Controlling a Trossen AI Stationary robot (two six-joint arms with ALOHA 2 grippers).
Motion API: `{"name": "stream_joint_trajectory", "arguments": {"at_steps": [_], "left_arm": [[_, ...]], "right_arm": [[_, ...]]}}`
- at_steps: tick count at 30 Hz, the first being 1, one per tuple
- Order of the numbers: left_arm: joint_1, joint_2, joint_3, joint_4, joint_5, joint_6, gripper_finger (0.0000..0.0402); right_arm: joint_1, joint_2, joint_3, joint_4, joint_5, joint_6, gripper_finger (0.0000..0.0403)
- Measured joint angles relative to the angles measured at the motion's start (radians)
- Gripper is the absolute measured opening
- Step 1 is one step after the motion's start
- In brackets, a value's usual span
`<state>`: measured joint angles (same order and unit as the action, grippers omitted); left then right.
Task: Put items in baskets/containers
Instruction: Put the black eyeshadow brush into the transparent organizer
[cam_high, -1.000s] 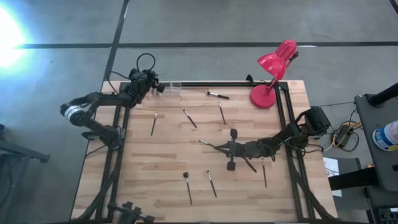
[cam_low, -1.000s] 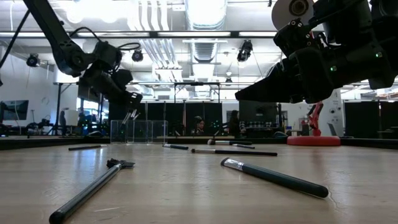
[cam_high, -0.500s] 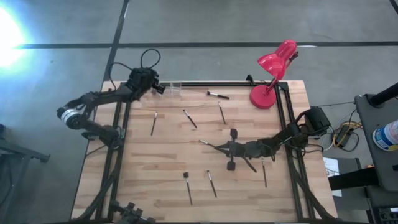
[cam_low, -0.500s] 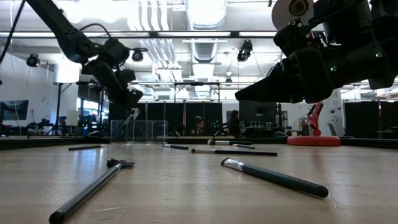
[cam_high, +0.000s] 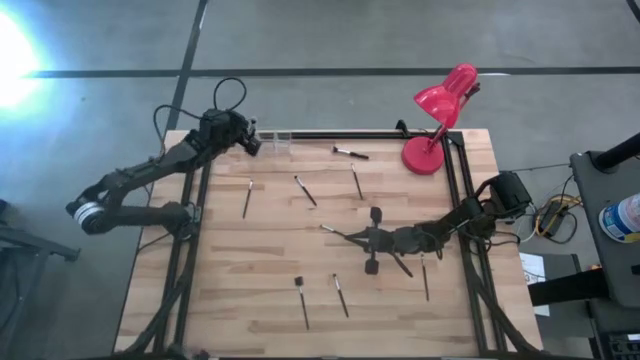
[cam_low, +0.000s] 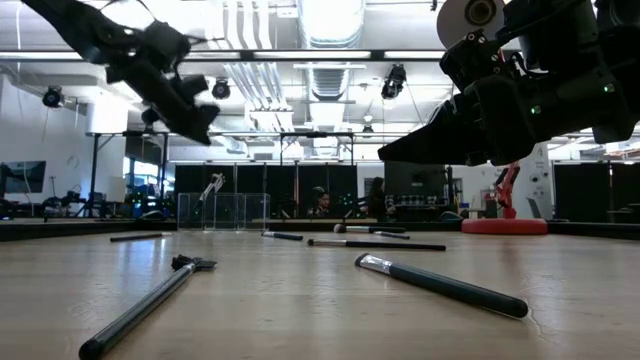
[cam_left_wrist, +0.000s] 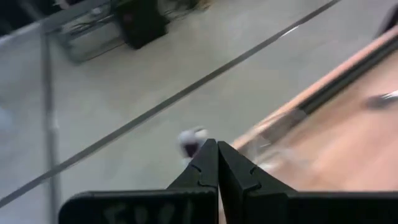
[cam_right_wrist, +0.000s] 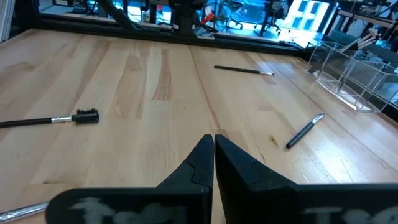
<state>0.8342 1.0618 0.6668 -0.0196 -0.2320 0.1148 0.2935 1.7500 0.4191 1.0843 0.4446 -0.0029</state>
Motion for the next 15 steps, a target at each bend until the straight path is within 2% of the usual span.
{"name": "stream_joint_trajectory", "arguments": {"at_steps": [5, 10, 13, 15], "left_arm": [[-0.154, -0.065, -0.028, 0.002, 0.101, -0.020, 0.0000], [-0.394, -0.073, -0.099, 0.047, 0.139, -0.051, 0.0000], [-0.539, -0.060, -0.202, 0.211, 0.143, -0.052, 0.0000], [-0.621, -0.040, -0.297, 0.415, 0.145, -0.063, 0.0000]], "right_arm": [[0.000, 0.000, 0.000, 0.000, 0.000, 0.001, 0.0008], [0.000, 0.000, 0.000, 0.000, 0.000, 0.005, 0.0008], [0.000, 0.000, 0.000, 0.000, 0.000, 0.045, 0.0008], [-0.002, 0.000, 0.000, -0.001, 0.000, 0.053, 0.0008]]}}
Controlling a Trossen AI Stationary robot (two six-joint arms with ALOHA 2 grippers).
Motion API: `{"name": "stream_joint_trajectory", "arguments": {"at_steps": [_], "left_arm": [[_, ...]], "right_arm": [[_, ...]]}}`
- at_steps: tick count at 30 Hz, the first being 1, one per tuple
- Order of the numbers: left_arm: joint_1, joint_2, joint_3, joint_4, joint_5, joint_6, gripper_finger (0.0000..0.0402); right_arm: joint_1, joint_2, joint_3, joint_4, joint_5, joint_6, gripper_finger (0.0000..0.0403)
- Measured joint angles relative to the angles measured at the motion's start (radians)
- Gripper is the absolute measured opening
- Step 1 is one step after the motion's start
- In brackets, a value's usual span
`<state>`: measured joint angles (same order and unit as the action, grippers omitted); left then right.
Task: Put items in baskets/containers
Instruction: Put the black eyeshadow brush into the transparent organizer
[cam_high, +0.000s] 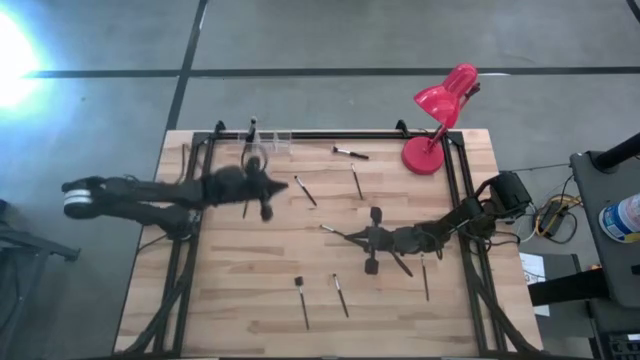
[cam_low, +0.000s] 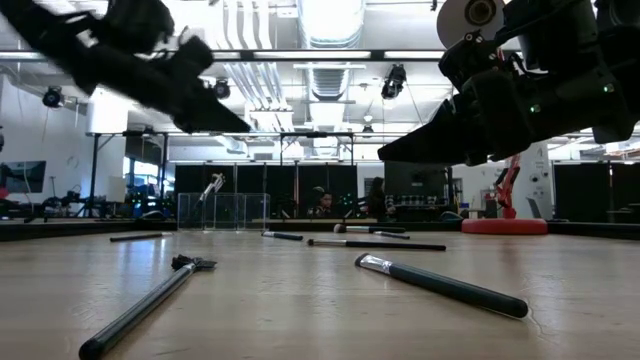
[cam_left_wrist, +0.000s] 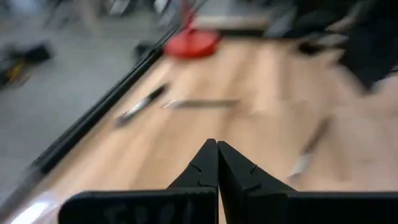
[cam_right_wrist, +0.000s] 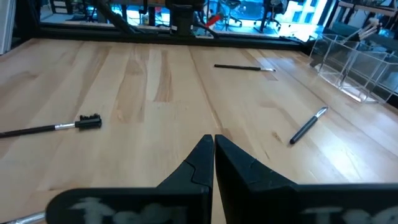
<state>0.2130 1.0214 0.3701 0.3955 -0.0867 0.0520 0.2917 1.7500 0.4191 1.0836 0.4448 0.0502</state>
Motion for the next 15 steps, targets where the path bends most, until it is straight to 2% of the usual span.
{"name": "stream_joint_trajectory", "arguments": {"at_steps": [3, 6, 11, 15], "left_arm": [[-0.092, 0.053, -0.142, 0.314, 0.027, -0.013, 0.0000], [-0.136, 0.105, -0.238, 0.516, 0.028, -0.063, 0.0000], [-0.144, 0.175, -0.290, 0.567, 0.044, -0.127, 0.0000], [-0.144, 0.232, -0.290, 0.592, 0.045, -0.158, 0.0000]], "right_arm": [[-0.011, 0.000, 0.000, -0.003, 0.000, 0.003, 0.0008], [-0.029, -0.002, 0.000, -0.011, 0.000, 0.017, 0.0008], [-0.066, -0.008, 0.016, -0.048, -0.001, 0.106, 0.0009], [-0.078, -0.008, 0.120, -0.322, -0.006, 0.184, 0.0017]]}}
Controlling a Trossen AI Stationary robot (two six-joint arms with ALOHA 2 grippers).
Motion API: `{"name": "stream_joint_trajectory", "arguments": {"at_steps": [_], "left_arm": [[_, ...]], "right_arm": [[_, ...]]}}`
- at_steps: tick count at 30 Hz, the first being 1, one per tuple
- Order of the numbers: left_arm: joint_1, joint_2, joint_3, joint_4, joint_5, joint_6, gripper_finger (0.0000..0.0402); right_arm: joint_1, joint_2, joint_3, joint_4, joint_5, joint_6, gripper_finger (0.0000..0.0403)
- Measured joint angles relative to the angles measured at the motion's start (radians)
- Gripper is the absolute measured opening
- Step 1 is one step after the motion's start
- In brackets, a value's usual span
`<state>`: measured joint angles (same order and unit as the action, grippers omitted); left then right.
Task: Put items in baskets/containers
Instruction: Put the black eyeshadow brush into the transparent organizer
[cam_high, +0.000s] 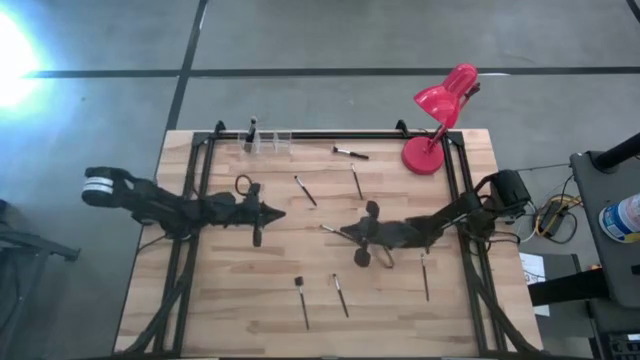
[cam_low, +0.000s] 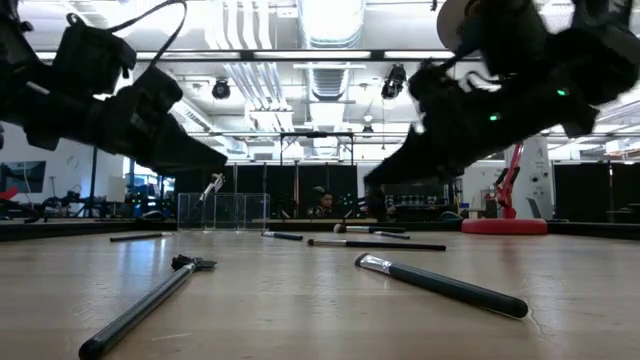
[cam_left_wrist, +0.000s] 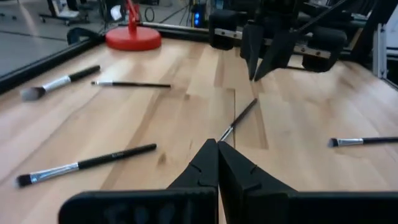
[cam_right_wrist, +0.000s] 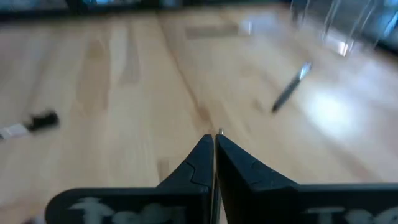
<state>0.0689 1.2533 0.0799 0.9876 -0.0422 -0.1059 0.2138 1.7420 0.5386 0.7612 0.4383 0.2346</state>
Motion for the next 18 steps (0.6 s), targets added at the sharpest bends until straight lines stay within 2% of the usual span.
{"name": "stream_joint_trajectory", "arguments": {"at_steps": [4, 8, 14, 18], "left_arm": [[0.000, 0.054, 0.000, 0.024, 0.000, -0.021, 0.0000], [-0.003, 0.106, 0.004, 0.043, 0.000, -0.038, 0.0000], [-0.006, 0.173, 0.039, 0.048, 0.000, -0.046, 0.0000], [-0.008, 0.208, 0.058, 0.046, 0.001, -0.047, 0.0000]], "right_arm": [[-0.002, 0.000, 0.149, -0.374, 0.003, 0.092, 0.0047], [-0.005, 0.000, 0.257, -0.598, 0.001, 0.155, 0.0084], [-0.044, 0.008, 0.326, -0.652, -0.100, 0.193, 0.0124], [-0.079, 0.010, 0.346, -0.669, -0.116, 0.204, 0.0142]]}}
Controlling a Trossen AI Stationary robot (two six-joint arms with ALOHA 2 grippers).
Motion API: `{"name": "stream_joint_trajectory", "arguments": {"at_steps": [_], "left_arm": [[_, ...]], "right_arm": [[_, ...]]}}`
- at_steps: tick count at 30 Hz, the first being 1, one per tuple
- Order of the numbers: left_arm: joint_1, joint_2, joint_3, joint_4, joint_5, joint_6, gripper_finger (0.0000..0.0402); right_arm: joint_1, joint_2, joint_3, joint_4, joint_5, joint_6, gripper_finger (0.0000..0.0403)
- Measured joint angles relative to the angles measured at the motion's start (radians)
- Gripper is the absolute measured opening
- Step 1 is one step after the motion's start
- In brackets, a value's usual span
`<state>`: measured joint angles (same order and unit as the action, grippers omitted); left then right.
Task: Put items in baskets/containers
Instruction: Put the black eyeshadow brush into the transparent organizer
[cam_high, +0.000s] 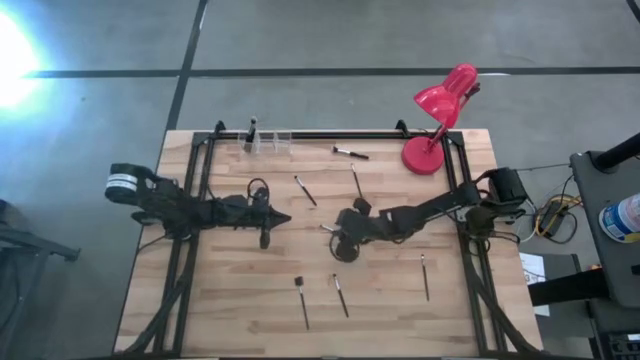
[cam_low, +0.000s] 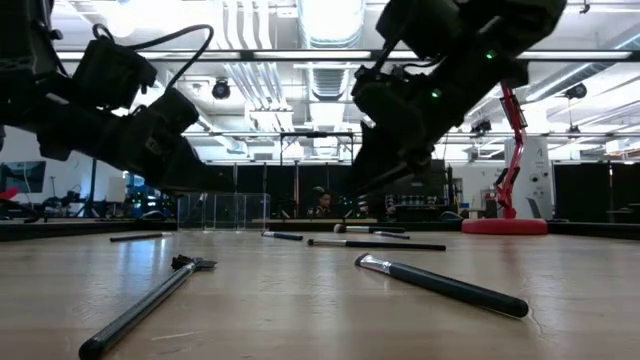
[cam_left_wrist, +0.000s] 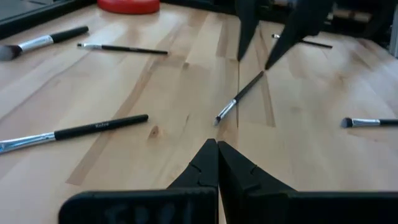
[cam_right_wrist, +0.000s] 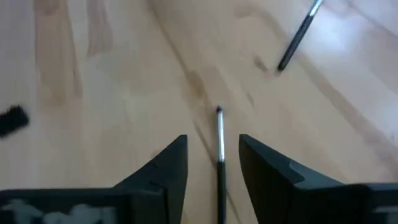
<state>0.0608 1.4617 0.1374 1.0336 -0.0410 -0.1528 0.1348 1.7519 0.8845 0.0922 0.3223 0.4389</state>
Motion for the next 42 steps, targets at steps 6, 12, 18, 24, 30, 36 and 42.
{"name": "stream_joint_trajectory", "arguments": {"at_steps": [6, 12, 18, 24, 30, 36, 42], "left_arm": [[0.000, 0.042, 0.013, -0.002, 0.000, -0.002, 0.0000], [-0.002, 0.050, 0.018, -0.001, 0.000, -0.006, 0.0000], [-0.015, 0.054, 0.018, -0.002, -0.001, -0.007, 0.0000], [-0.020, 0.054, 0.023, 0.003, 0.000, -0.008, 0.0000], [-0.020, 0.054, 0.023, 0.004, -0.001, -0.014, 0.0000], [-0.020, 0.054, 0.023, 0.005, -0.001, -0.014, 0.0000], [-0.020, 0.053, 0.022, 0.004, -0.001, -0.026, 0.0000]], "right_arm": [[-0.001, -0.026, 0.068, -0.375, -0.089, 0.097, 0.0153], [0.112, -0.084, 0.142, -0.851, -0.088, 0.352, 0.0165], [0.307, -0.217, 0.033, -0.981, -0.080, 0.741, 0.0164], [0.532, -0.322, -0.131, -0.982, -0.023, 1.249, 0.0162], [0.626, -0.338, -0.236, -0.971, -0.013, 1.494, 0.0162], [0.625, -0.338, -0.253, -0.952, 0.022, 1.475, 0.0162], [0.625, -0.336, -0.254, -0.937, 0.017, 1.500, 0.0162]]}}
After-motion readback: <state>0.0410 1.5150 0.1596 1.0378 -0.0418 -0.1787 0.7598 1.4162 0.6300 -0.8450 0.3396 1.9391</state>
